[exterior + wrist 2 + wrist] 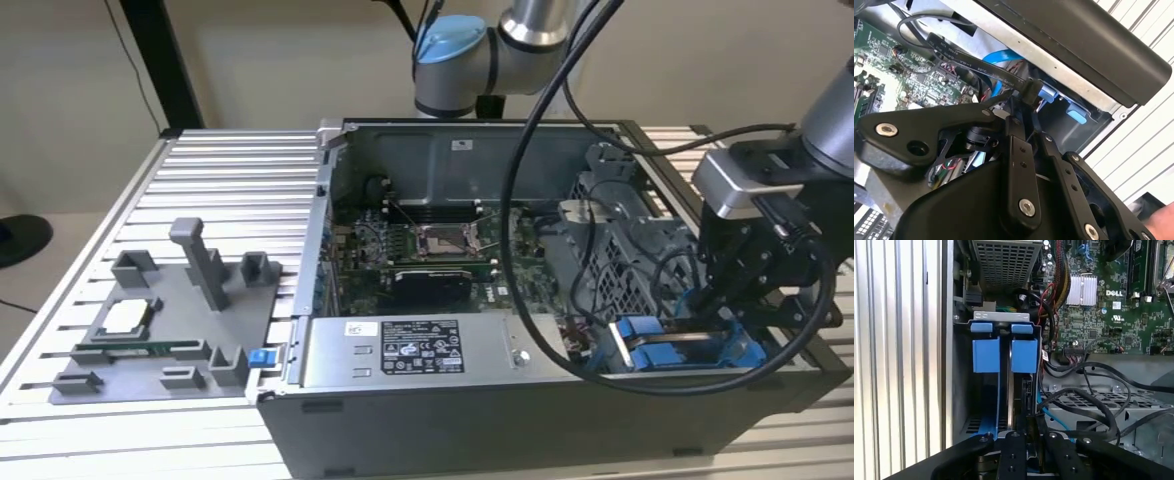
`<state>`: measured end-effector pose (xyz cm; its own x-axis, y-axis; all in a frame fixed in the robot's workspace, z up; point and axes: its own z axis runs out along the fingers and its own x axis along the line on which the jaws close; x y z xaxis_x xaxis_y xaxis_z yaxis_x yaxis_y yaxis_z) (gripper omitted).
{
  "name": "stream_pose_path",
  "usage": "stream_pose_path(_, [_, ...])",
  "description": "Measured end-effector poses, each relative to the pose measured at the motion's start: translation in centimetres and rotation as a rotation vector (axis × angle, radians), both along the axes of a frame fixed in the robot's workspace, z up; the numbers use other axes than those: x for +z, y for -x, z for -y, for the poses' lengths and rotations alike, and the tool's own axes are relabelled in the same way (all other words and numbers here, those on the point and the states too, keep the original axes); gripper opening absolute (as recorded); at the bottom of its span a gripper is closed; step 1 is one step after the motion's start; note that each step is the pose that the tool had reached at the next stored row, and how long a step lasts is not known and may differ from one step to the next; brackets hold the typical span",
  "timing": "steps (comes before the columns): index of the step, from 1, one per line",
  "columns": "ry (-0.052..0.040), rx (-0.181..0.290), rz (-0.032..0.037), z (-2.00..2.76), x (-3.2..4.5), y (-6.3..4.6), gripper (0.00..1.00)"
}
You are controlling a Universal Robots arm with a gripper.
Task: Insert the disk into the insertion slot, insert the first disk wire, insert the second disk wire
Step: 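Insert the first disk wire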
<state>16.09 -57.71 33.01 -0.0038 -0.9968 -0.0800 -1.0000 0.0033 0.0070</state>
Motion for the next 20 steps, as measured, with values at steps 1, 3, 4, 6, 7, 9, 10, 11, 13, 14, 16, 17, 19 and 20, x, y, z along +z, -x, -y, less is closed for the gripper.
stream_pose_path(1, [-0.0006, 0.0, 0.0, -0.01, -0.16, 0.0, 0.0])
stream_pose_path(3, [0.0006, 0.0, 0.0, -0.01, -0.28, 0.0, 0.0])
stream_pose_path(4, [0.0006, 0.0, -0.0001, -0.01, -0.29, 0.0, 0.0])
stream_pose_path(6, [0.0002, 0.0, -0.0001, -0.01, -0.33, 0.0, 0.0])
stream_pose_path(7, [0.0003, 0.0, -0.0001, -0.01, -0.33, 0.0, 0.0])
stream_pose_path(9, [-0.0006, 0.0, -0.0002, 0.0, -0.41, 0.0, 0.0])
stream_pose_path(10, [-0.0009, 0.0, -0.0001, -0.01, -0.41, 0.0, 0.0])
stream_pose_path(11, [-0.0009, 0.0, -0.0001, 0.0, -0.36, 0.0, 0.0])
stream_pose_path(13, [-0.0017, 0.0, -0.0001, 0.0, -0.13, 0.0, 0.0])
stream_pose_path(14, [-0.0014, 0.0, 0.0, 0.01, 0.08, 0.0, 0.0])
stream_pose_path(16, [-0.0007, 0.0, -0.0001, -0.01, 0.67, 0.0, 0.0])
stream_pose_path(17, [-0.0009, 0.0, -0.0001, 0.0, 0.98, 0.0, 0.0])
stream_pose_path(19, [-0.0005, 0.0, -0.0001, -0.01, 1.82, 0.0, 0.0])
stream_pose_path(20, [-0.0004, 0.0, -0.0001, 0.0, 2.28, 0.0, 0.0])
